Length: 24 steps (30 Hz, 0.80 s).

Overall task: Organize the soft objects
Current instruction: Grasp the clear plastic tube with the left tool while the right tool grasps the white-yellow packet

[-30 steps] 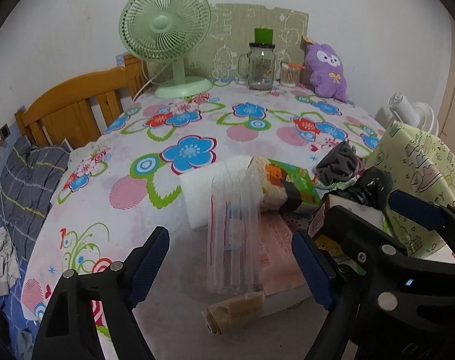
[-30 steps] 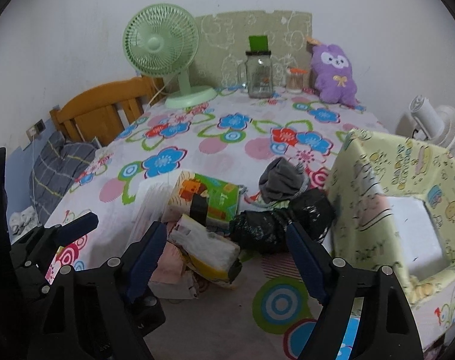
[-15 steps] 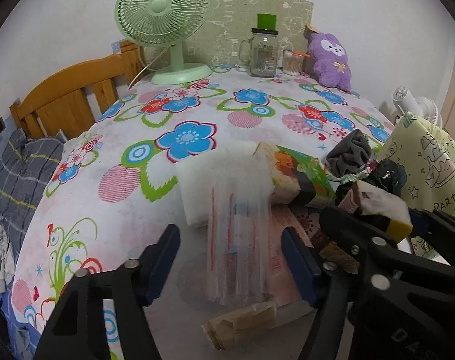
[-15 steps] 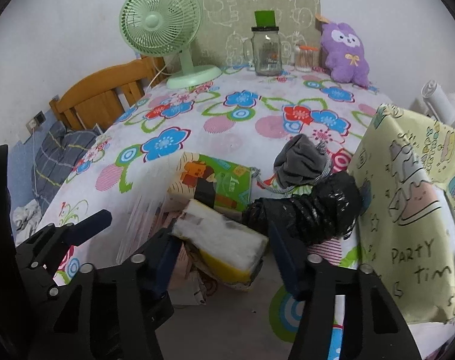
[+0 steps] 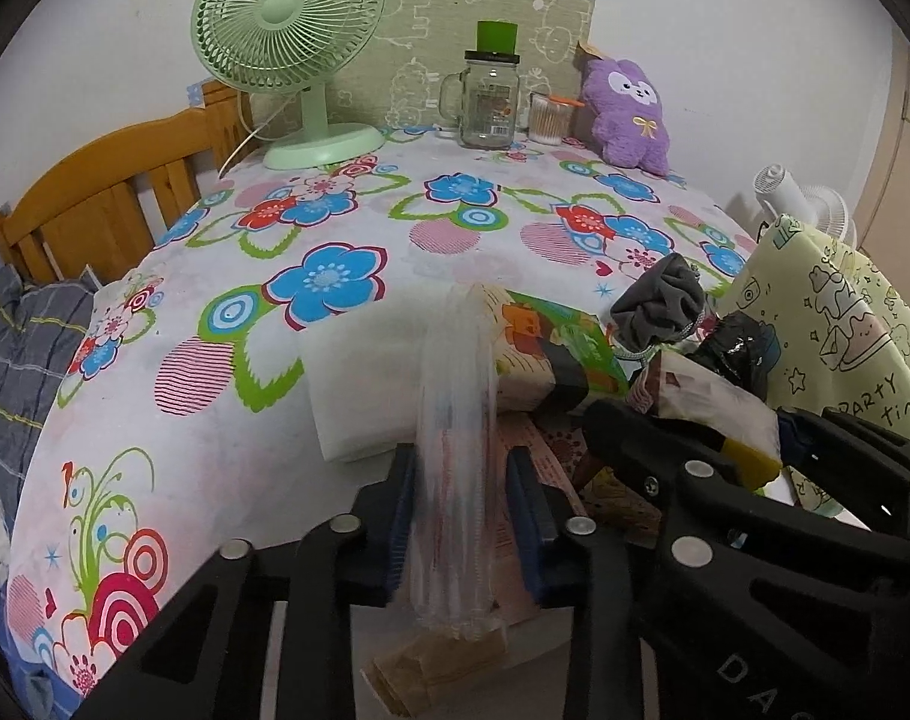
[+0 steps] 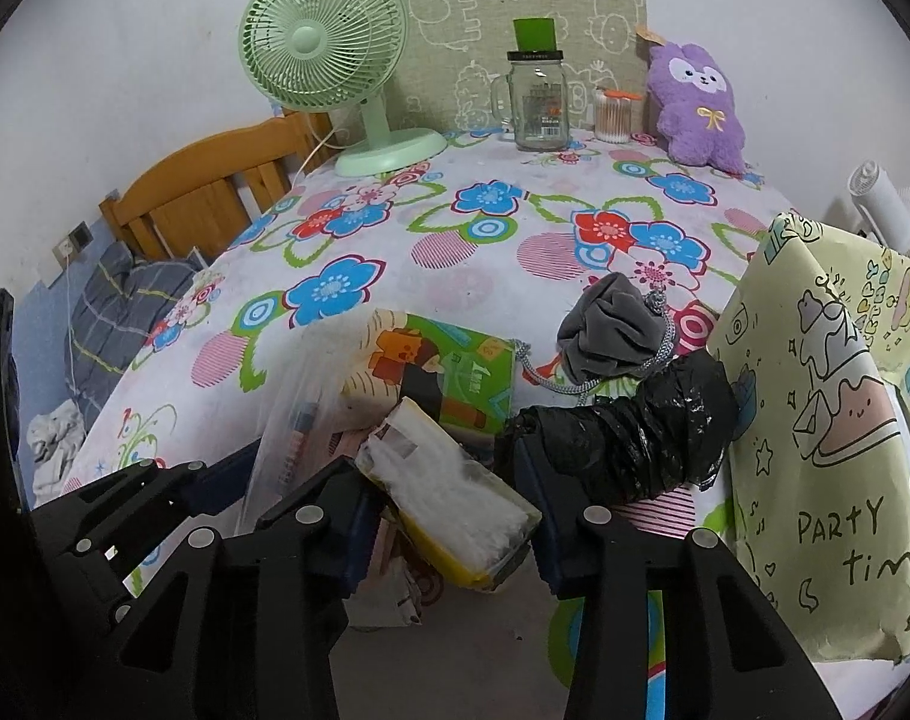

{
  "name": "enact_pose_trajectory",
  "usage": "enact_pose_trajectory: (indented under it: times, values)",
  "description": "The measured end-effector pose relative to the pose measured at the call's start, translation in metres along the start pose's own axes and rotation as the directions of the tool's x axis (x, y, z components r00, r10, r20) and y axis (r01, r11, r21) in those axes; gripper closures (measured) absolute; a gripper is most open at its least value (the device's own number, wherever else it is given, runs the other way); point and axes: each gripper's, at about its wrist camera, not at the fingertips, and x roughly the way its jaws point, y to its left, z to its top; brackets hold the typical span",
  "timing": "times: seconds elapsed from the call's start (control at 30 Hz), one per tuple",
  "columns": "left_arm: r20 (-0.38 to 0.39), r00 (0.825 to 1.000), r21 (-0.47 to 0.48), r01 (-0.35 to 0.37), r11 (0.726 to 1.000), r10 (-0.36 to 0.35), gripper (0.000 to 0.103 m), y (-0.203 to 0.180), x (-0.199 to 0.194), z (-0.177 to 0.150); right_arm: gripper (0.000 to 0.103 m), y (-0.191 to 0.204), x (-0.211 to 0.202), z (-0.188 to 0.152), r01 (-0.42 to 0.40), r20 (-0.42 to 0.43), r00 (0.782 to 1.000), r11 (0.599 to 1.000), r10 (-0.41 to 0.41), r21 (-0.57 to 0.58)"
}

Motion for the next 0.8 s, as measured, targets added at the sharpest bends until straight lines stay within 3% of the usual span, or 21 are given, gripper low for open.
enact_pose_trajectory:
  times: [0.8]
  values:
    - [0.081,0.996,0.015,-0.023,1.000,0.022,0.082,-0.018,-0.038,0.018,0.058,-0.007,-0.040,0.015,-0.018,0.082,0.997,1.000,0.017,0.010]
